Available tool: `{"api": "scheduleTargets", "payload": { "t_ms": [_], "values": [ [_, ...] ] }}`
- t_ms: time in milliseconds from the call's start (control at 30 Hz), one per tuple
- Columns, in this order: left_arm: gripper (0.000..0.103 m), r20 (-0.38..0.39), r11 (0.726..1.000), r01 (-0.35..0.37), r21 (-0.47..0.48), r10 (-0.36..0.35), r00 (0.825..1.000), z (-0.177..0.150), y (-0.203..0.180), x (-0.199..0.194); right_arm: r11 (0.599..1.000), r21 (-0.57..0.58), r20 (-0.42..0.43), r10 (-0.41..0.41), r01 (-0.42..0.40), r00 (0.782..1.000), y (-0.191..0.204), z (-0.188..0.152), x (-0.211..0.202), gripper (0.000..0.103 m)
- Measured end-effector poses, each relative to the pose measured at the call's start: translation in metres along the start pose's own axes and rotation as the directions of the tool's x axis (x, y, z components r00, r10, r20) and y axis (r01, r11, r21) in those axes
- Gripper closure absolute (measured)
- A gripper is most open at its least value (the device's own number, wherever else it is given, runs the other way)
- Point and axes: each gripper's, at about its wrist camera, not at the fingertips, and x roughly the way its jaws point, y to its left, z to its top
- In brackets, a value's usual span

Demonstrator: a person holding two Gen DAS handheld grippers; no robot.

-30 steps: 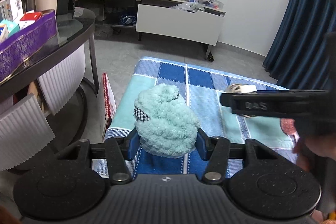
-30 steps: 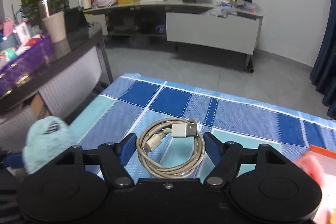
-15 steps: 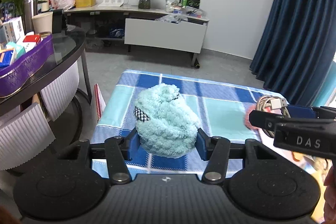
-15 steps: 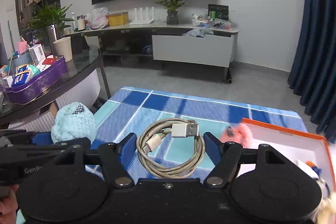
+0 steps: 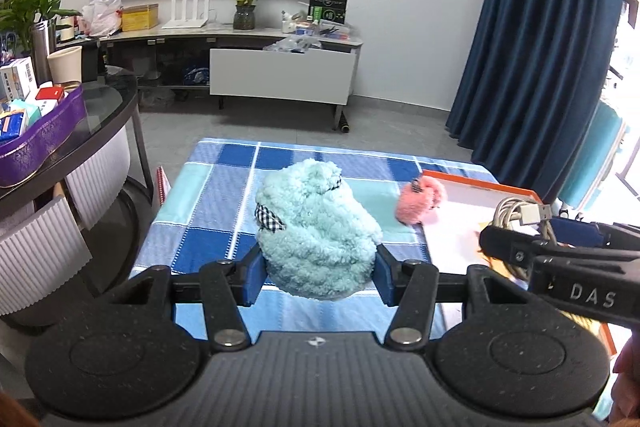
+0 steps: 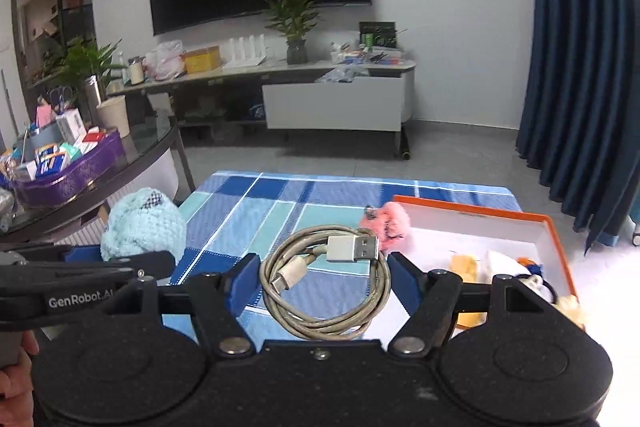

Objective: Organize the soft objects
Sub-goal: 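Carry the blue pouch with the left tool while the right tool carries the cable over the box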

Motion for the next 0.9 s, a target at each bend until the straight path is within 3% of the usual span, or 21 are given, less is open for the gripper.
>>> {"api": "scheduleTargets", "payload": {
  "t_ms": [400,900],
  "values": [
    [0.049,-0.001,0.999,0.031,0.021,-0.031,1.000,-0.012,-0.022,-0.015,0.999,0.009,0.036,-0.049,0.049,0.998,-0.019,-0.012,-0.036,0.019],
    [0.049,-0.020,0.992,0.097,0.081,-0.095,0.995,-0.013,-0.052,-0.004,0.993,0.057,0.046,-0.105,0.102,0.993,-0.052,-0.018,-0.047,0.019]
  ]
}}
